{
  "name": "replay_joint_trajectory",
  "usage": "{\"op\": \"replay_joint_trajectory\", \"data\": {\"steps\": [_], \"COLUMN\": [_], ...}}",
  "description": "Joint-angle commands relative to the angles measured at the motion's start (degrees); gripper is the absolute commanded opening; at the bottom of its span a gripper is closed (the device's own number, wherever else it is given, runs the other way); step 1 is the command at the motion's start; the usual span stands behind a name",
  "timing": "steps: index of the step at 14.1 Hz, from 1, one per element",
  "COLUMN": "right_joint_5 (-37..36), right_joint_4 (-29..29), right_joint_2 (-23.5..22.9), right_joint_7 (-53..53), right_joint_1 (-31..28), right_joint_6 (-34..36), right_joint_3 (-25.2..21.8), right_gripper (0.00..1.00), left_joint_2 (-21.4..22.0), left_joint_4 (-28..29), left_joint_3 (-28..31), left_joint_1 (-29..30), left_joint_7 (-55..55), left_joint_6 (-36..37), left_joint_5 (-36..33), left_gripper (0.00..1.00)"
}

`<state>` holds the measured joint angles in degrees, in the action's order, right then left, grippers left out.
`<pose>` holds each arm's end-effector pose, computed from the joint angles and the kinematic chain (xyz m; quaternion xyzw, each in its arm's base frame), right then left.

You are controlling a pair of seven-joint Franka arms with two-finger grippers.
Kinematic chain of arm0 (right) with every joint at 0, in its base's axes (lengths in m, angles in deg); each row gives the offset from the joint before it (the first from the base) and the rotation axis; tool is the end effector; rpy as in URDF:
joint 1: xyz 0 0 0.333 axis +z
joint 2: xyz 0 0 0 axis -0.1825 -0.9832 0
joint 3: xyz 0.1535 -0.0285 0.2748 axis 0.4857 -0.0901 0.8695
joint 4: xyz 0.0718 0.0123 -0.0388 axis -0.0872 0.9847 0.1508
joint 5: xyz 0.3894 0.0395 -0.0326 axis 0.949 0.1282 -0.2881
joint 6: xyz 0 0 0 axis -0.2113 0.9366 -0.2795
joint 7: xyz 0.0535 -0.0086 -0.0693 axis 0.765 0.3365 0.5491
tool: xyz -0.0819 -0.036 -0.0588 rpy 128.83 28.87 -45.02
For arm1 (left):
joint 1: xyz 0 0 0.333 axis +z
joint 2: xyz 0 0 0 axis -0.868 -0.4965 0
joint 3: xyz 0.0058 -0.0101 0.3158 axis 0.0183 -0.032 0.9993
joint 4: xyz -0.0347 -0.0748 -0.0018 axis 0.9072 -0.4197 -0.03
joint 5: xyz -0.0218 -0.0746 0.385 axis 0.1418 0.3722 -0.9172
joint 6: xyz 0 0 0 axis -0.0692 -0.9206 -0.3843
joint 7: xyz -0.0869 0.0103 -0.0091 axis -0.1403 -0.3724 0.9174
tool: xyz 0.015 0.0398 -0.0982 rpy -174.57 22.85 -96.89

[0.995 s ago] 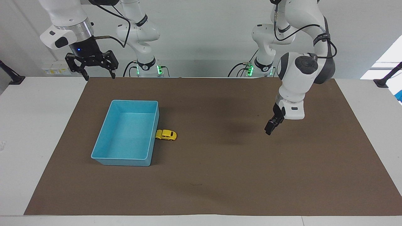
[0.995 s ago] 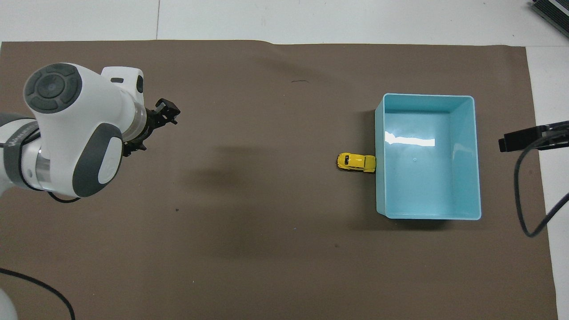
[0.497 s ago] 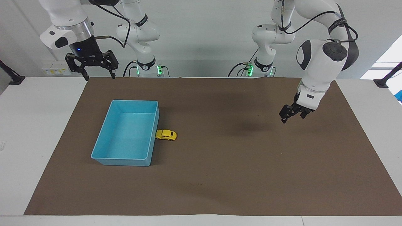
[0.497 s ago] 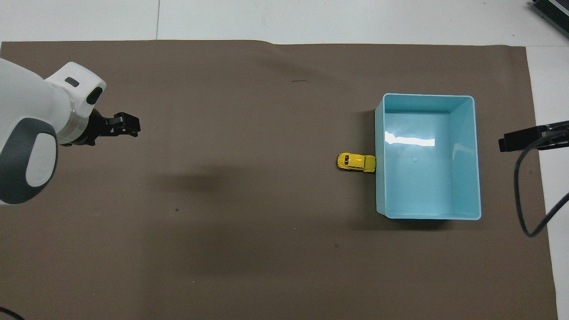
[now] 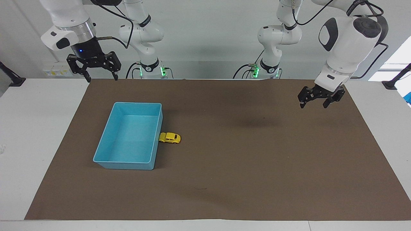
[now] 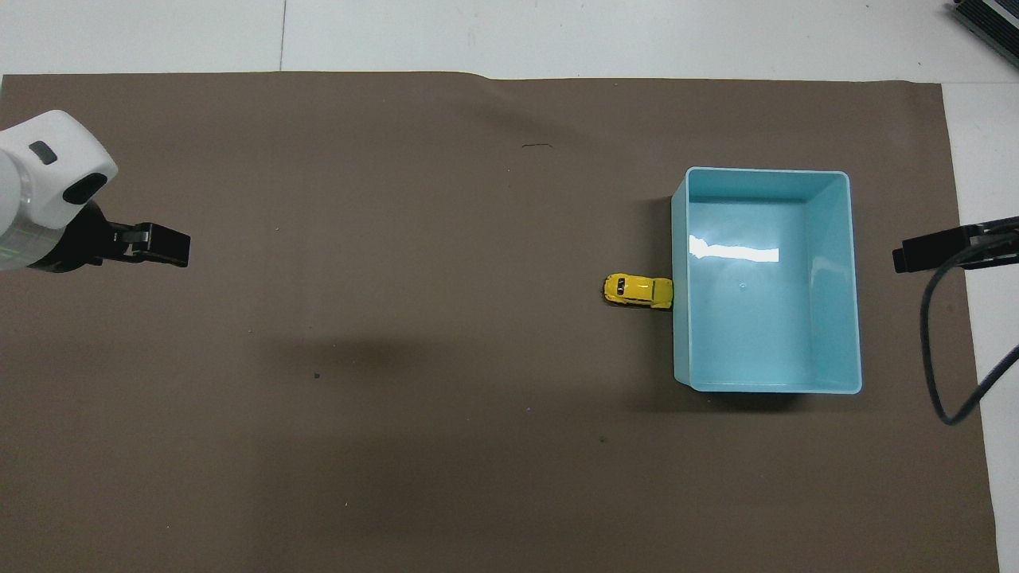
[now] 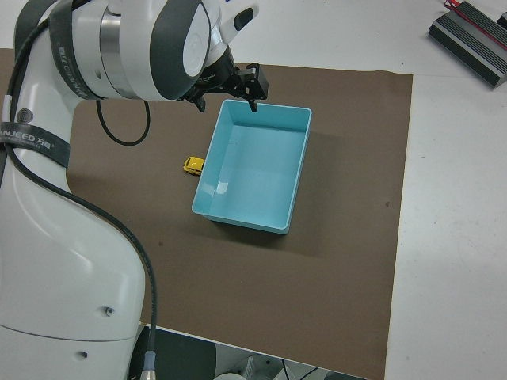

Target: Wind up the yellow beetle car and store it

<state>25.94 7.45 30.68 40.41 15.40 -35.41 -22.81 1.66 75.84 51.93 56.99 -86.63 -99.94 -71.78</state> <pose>0.5449 -0.0021 0.6643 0.9987 0.0443 0.0248 0.0012 0.5650 -0.0564 0.5687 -0.9988 0.0451 -0.0141 0.0107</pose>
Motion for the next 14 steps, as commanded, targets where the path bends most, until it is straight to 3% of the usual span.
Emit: {"op": "replay_joint_trajectory", "data": {"steps": [1,9,11,14], "right_joint_5": [1.7,1.6,1.8,1.8], "right_joint_4": [0.3,0.4,0.8,2.0], "right_joint_2": [0.8,1.5,2.0,2.4], "right_joint_7": [-0.7,-0.1,4.3,15.3], "right_joint_1": [-0.3,-0.1,0.6,1.8], "right_joint_6": [0.7,1.6,1.7,0.4], "right_joint_3": [-0.1,0.7,1.6,5.2], "right_gripper": [1.0,1.0,1.0,1.0], "left_joint_2": [1.5,4.8,4.4,4.6], "left_joint_4": [-2.3,-3.7,-7.0,-7.0], "left_joint_3": [-0.4,-0.4,-0.8,-0.8], "left_joint_1": [0.8,4.6,4.2,4.3], "left_joint_7": [-3.0,-8.1,-8.0,-7.6], "left_joint_6": [3.2,5.2,8.3,8.7], "left_joint_5": [-0.2,2.7,2.7,3.4], "left_gripper": [1.0,1.0,1.0,1.0]}}
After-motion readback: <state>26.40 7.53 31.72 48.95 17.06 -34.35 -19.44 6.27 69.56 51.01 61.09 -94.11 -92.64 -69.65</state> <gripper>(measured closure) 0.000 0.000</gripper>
